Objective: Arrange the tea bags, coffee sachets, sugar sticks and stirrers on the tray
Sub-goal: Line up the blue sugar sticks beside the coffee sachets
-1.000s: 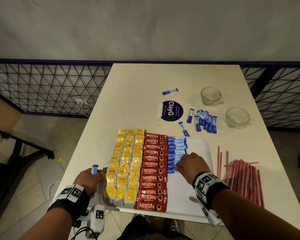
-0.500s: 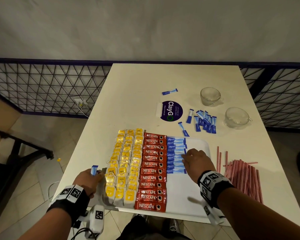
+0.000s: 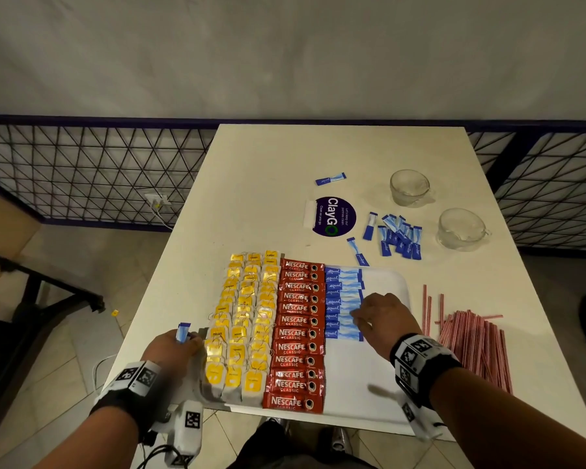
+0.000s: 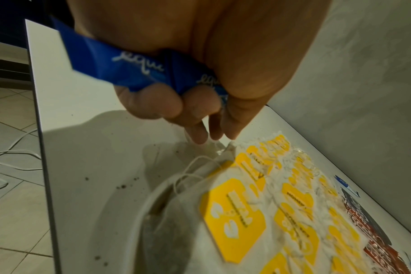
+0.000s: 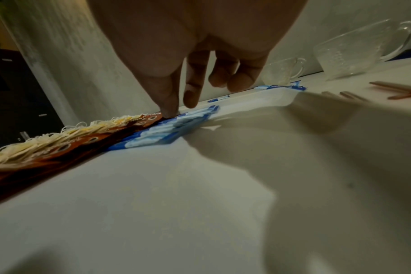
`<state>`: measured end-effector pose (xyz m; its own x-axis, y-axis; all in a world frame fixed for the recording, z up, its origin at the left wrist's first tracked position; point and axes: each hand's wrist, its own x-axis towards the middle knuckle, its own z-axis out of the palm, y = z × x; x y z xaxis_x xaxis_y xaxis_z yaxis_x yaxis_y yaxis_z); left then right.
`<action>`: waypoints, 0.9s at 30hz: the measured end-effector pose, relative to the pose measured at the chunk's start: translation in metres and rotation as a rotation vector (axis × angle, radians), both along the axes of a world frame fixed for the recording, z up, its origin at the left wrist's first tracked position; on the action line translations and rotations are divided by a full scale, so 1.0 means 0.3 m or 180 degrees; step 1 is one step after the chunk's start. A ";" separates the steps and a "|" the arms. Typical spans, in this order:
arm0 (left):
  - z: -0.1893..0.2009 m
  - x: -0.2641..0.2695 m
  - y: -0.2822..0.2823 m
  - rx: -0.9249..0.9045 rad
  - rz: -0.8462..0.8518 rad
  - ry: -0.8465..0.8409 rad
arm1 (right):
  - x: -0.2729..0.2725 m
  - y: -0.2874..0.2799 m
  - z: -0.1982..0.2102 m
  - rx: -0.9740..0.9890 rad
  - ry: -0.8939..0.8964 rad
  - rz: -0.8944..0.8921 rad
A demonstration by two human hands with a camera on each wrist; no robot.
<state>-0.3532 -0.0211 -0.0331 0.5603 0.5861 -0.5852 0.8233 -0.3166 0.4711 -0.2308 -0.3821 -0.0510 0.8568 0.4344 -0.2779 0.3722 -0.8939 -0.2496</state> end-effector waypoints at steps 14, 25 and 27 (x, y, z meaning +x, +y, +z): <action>0.107 0.046 -0.071 0.0077 -0.0557 -0.0403 | -0.007 0.026 0.027 0.0899 0.0072 -0.0335; 0.276 0.176 -0.460 -0.0770 -0.2363 -0.1015 | -0.060 0.170 0.281 0.2541 0.1410 -0.0389; 0.291 0.183 -0.488 -0.0828 -0.2400 -0.1082 | -0.058 0.146 0.299 0.2675 0.1464 -0.0388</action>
